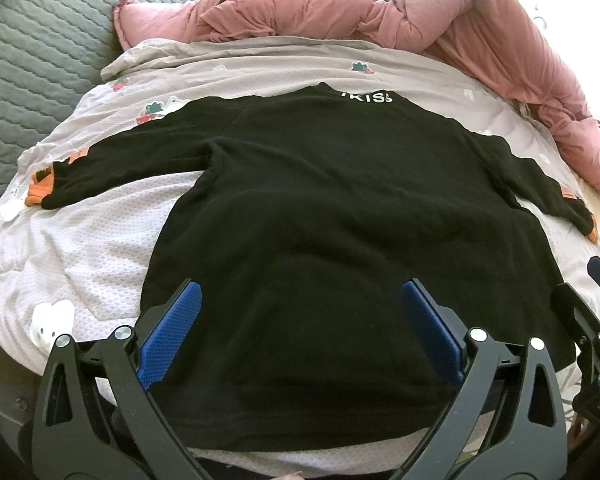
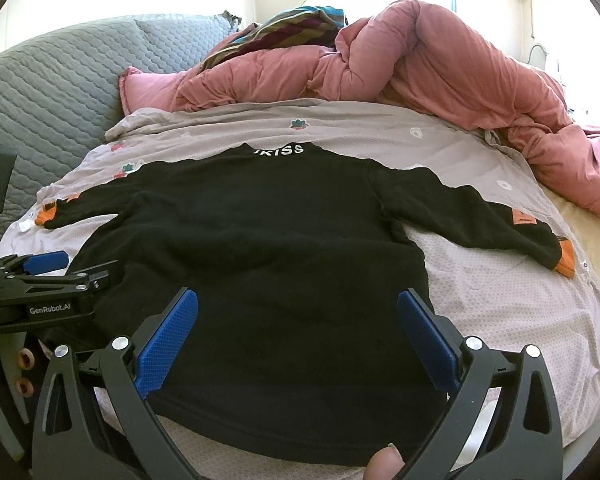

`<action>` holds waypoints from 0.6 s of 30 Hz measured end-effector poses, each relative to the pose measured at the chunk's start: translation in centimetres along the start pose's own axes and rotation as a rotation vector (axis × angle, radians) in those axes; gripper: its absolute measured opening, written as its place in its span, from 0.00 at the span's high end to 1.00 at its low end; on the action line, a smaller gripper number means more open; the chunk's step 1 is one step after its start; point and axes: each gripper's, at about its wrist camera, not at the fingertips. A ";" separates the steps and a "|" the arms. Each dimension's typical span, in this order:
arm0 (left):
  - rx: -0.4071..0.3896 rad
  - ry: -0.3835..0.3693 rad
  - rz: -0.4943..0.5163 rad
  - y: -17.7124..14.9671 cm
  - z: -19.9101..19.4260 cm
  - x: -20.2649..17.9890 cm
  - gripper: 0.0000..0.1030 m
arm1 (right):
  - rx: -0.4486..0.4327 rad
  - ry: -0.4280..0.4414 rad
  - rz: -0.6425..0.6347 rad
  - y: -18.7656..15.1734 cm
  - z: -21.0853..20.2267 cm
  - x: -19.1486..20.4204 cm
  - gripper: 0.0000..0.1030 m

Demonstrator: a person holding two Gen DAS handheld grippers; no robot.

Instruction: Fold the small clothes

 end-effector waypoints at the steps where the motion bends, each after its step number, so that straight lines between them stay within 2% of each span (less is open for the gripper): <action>1: -0.001 0.000 0.001 -0.1 -0.1 0.0 0.09 | 0.000 -0.001 0.000 0.0 0.0 0.0 0.04; 18: -0.001 0.003 0.004 -0.1 -0.1 0.1 0.09 | 0.002 -0.003 0.003 -0.2 0.2 -0.3 0.04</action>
Point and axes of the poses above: each gripper's, at about its wrist camera, not at the fingertips, and z roughly the way its jaws point, x to its left, y to its top, and after that the axes turned 4 degrees about x, right-handed
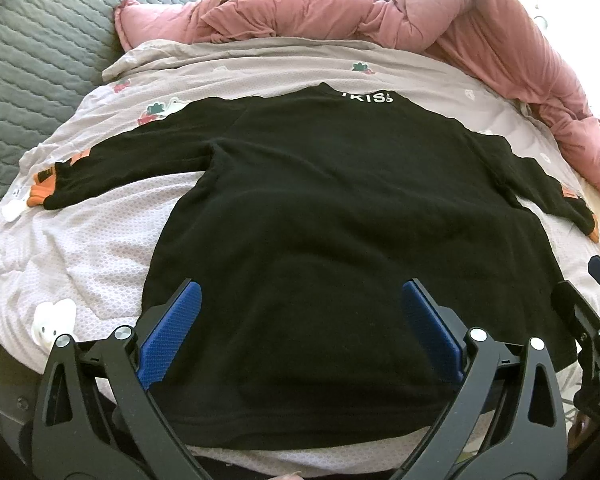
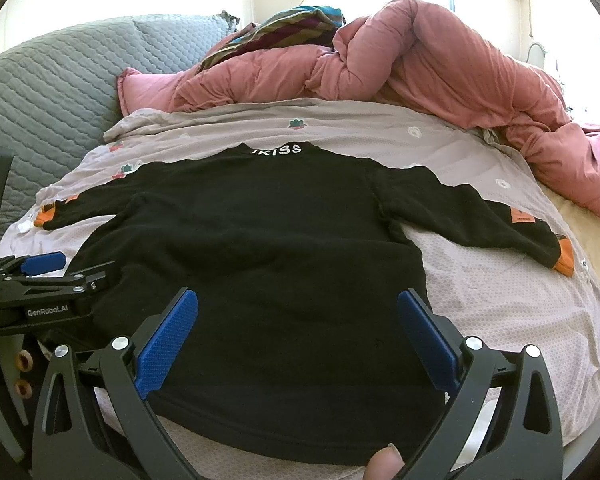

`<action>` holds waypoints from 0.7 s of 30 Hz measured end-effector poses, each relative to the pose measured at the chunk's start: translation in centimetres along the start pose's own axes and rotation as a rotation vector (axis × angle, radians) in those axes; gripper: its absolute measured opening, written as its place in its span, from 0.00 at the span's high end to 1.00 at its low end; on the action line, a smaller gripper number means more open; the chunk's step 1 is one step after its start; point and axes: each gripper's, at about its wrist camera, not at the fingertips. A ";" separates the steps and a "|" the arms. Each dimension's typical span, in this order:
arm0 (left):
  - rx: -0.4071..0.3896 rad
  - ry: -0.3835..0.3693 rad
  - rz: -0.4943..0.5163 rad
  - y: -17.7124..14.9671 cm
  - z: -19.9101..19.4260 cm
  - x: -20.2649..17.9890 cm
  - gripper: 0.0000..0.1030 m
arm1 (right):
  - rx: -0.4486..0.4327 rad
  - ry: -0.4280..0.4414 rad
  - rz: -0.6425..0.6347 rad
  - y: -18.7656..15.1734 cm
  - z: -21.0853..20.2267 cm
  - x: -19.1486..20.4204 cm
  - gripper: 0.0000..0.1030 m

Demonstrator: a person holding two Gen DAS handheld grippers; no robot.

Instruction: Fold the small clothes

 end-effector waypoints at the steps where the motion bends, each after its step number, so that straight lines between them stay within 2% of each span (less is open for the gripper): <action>1: 0.001 0.000 0.001 0.0 0.0 0.1 0.09 | 0.000 0.000 0.001 0.0 0.0 0.0 0.04; 12: 0.016 -0.004 0.013 0.3 0.8 -0.5 0.09 | -0.006 -0.027 0.027 0.5 0.4 -1.5 0.04; 21: 0.034 -0.001 0.022 2.2 2.4 -1.1 0.09 | 0.000 -0.078 0.036 1.5 1.7 -4.3 0.04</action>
Point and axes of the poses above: each gripper's, at about its wrist camera, not at the fingertips, and z roughly the way its jaws point, x to its left, y to its top, and after that the axes turned 4 degrees about x, right-handed
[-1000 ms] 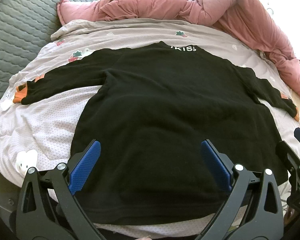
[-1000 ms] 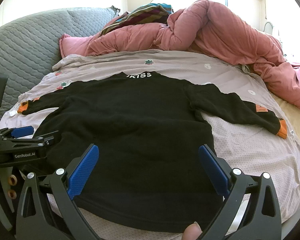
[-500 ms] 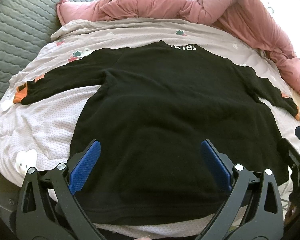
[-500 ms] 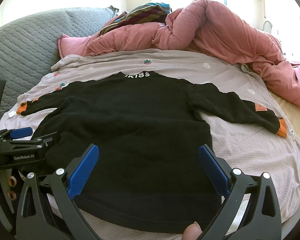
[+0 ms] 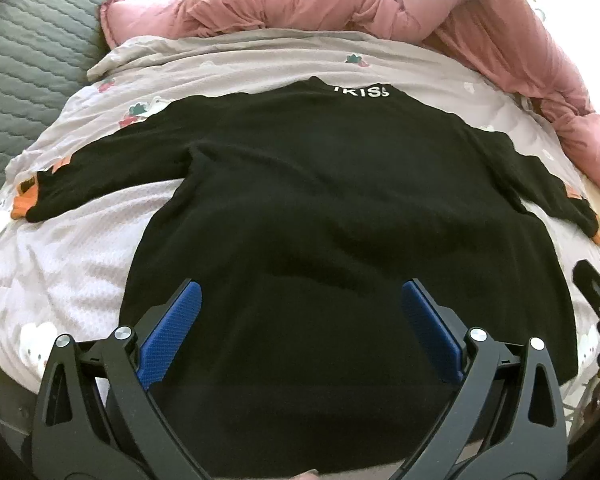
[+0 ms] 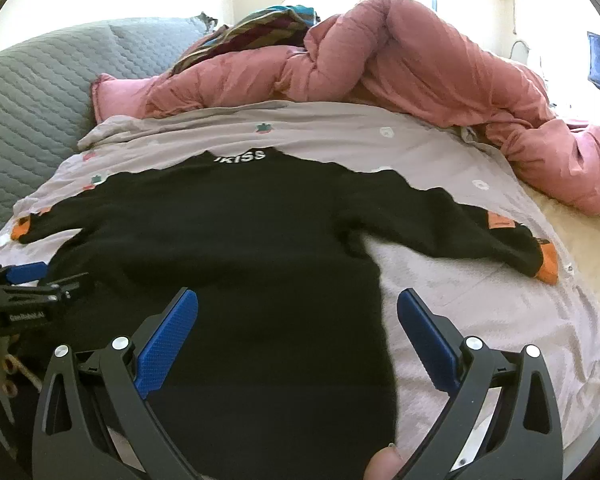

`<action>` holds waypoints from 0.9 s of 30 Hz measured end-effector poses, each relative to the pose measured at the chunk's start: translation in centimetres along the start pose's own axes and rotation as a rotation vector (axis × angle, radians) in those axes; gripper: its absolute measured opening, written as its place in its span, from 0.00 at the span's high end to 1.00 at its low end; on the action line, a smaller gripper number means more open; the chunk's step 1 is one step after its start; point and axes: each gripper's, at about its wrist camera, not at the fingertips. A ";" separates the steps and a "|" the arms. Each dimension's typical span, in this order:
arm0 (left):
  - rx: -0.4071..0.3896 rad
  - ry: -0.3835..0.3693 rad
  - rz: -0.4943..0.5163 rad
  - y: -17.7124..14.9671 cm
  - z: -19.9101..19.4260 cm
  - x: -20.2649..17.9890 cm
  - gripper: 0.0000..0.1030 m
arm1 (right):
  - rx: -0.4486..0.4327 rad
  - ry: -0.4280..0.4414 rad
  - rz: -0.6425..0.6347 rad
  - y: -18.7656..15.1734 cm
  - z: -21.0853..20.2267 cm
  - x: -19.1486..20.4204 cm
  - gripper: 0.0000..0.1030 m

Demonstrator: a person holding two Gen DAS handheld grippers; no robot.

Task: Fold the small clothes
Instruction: 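Reach the right gripper to the orange-black sock at the sleeve cuff and grasp it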

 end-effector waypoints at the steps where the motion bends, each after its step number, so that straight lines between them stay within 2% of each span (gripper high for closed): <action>1: 0.002 0.000 0.001 0.3 0.2 -0.1 0.09 | 0.002 -0.006 0.008 0.1 0.2 -0.4 0.04; 10: 0.022 -0.013 0.000 3.2 1.9 -0.5 0.09 | 0.024 -0.086 0.098 1.3 2.7 -5.3 0.04; 17: 0.022 -0.053 0.004 6.6 3.3 -1.6 0.09 | 0.025 -0.152 0.201 2.6 3.8 -10.3 0.04; 27: 0.011 -0.037 0.045 11.7 5.7 -3.4 0.09 | 0.023 -0.280 0.365 3.9 4.6 -19.7 0.04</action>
Point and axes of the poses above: each gripper's, at about its wrist camera, not at the fingertips, and z roughly the way its jaws point, x to its left, y to its top, and after that the axes turned 4 degrees about x, right-handed
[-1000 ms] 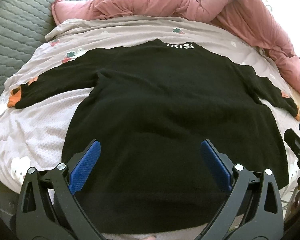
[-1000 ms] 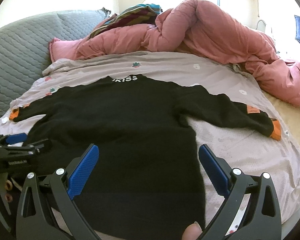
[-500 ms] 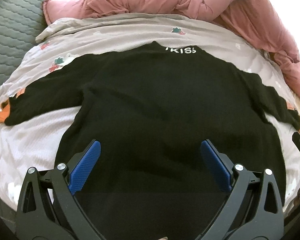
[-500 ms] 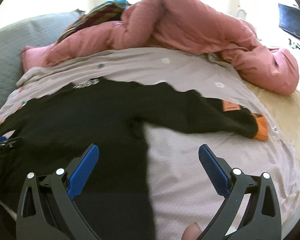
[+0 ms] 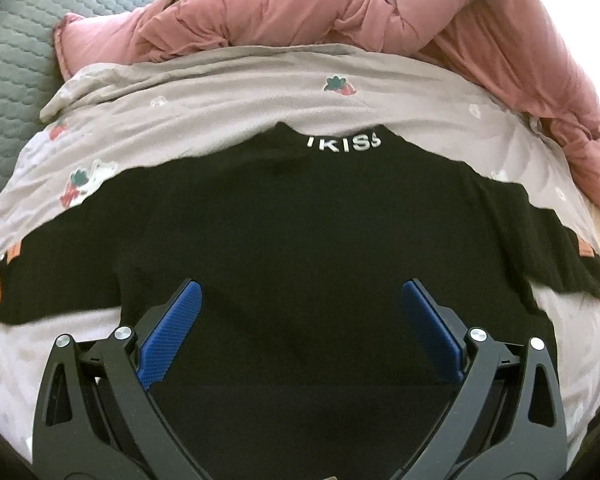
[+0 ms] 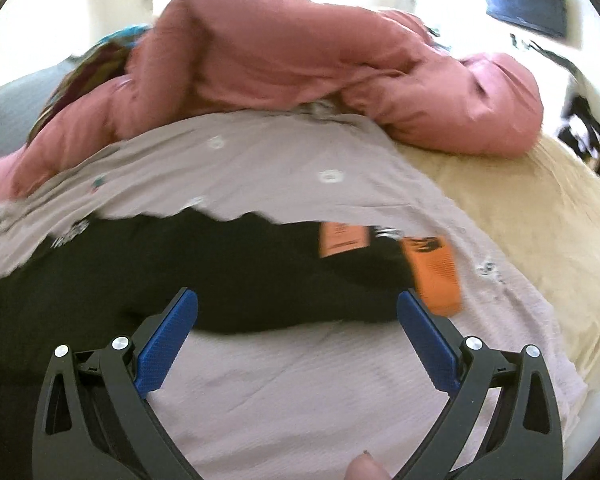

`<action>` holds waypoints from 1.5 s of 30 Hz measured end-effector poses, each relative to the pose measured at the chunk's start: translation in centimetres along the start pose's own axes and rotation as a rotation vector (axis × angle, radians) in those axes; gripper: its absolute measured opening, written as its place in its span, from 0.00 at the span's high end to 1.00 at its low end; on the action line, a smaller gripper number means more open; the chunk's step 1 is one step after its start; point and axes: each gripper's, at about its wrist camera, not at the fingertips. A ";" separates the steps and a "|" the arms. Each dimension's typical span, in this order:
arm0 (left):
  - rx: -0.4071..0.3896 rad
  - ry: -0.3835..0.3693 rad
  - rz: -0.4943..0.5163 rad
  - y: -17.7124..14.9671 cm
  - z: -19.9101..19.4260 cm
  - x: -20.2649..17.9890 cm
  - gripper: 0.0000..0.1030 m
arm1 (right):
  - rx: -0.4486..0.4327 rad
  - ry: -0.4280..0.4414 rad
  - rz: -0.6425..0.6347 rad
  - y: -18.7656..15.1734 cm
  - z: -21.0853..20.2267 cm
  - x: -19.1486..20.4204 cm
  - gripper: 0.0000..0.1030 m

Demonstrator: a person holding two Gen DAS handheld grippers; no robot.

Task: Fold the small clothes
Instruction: 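Reach the right gripper to the orange-black sock at the sleeve cuff and grasp it, then carry the sock with the right gripper onto the sweatshirt chest and release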

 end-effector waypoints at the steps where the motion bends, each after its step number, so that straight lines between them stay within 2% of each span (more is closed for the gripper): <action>1: 0.000 0.000 0.000 0.4 0.2 0.0 0.09 | 0.005 -0.023 0.023 0.5 0.5 -1.1 0.04; 5: 0.011 -0.003 0.014 2.3 1.2 -0.5 0.09 | 0.025 -0.084 0.072 2.0 2.1 -3.9 0.04; 14: 0.010 0.007 0.034 5.3 4.5 -1.1 0.09 | 0.098 -0.123 0.166 3.1 5.4 -8.9 0.06; 15: 0.011 -0.004 0.028 5.3 4.9 -1.1 0.09 | 0.105 -0.127 0.166 3.1 5.8 -9.1 0.09; 17: 0.015 -0.023 0.019 5.2 5.4 -1.1 0.09 | 0.132 -0.143 0.159 3.2 6.6 -9.2 0.29; 21: 0.007 -0.020 0.036 5.1 6.5 -1.1 0.09 | 0.178 -0.136 0.162 3.0 7.8 -9.0 0.39; 23: 0.005 -0.003 0.043 5.0 7.0 -0.9 0.09 | 0.200 -0.132 0.156 2.9 8.5 -8.8 0.47; 27: 0.018 -0.011 0.023 4.4 7.6 -0.3 0.09 | 0.220 -0.130 0.140 2.7 9.4 -8.1 0.58; 29: 0.023 -0.008 0.019 4.2 7.7 0.0 0.09 | 0.208 -0.110 0.132 2.8 9.1 -7.8 0.73; 31: 0.024 -0.010 0.016 4.0 7.7 0.2 0.09 | 0.182 -0.087 0.116 2.9 8.4 -7.3 0.82; 40: 0.003 -0.029 0.008 3.2 6.9 1.0 0.09 | 0.075 -0.032 0.065 3.4 4.8 -5.4 0.87; 45: -0.003 -0.044 -0.007 3.1 6.5 1.4 0.09 | 0.010 0.000 -0.011 4.2 2.2 -2.4 0.88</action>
Point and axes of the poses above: each gripper's, at about its wrist camera, not at the fingertips, and z roughly the way its jaws point, x to its left, y to its top, and after that the axes turned 4 degrees about x, right-handed
